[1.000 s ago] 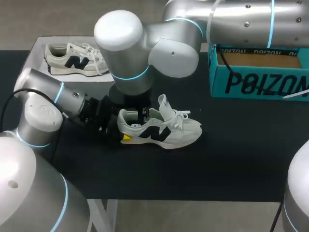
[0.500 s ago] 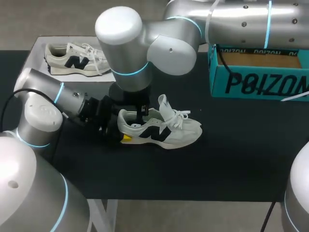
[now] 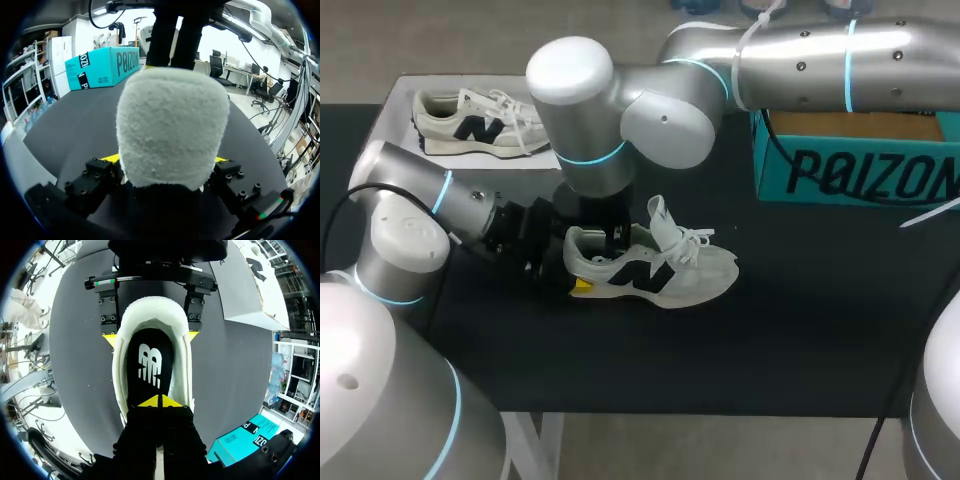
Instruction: Take the shoe out of the shoebox, open the shoe tongue, remove and reinsert the insole, then place the shoe into the shoebox
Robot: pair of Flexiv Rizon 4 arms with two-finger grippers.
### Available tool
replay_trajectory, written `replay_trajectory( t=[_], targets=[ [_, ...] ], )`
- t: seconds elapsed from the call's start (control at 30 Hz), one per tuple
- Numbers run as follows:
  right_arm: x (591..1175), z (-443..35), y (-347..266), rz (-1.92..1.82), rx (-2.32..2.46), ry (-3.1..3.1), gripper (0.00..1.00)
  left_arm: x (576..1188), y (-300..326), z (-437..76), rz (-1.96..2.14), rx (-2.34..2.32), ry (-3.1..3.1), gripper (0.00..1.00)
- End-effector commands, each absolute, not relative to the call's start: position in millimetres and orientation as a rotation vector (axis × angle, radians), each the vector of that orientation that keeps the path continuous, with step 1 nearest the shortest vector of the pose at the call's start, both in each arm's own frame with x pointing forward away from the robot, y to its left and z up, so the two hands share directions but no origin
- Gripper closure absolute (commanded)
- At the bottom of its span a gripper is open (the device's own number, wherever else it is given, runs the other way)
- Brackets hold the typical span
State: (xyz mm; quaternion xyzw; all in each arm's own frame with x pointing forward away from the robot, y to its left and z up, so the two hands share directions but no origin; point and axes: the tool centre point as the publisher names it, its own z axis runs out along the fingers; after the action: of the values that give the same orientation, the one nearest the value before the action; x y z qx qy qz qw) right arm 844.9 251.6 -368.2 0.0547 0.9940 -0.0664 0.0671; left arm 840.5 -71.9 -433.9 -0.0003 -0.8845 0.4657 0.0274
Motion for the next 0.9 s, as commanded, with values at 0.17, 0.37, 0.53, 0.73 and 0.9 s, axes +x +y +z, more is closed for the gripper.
replay_trajectory(
  t=[0.17,0.37,0.53,0.73,0.9],
  targets=[
    [824.0,-366.8,246.9,-0.210,0.156,3.027,1.00,840.6,-72.0,-439.2,1.441,0.000,-2.732,1.00],
    [821.5,-377.5,240.5,-0.226,0.204,3.056,1.00,840.6,-72.0,-439.2,1.441,0.000,-2.732,1.00],
    [839.7,-389.1,238.4,-0.240,0.236,3.062,1.00,840.6,-72.0,-439.2,1.441,0.000,-2.732,1.00],
    [851.7,-393.3,240.8,-0.221,0.263,3.071,0.99,840.6,-72.0,-439.2,1.441,0.000,-2.732,1.00],
    [854.6,-395.6,242.4,-0.214,0.265,3.072,0.64,840.6,-72.0,-439.2,1.441,0.000,-2.732,1.00]
  ],
)
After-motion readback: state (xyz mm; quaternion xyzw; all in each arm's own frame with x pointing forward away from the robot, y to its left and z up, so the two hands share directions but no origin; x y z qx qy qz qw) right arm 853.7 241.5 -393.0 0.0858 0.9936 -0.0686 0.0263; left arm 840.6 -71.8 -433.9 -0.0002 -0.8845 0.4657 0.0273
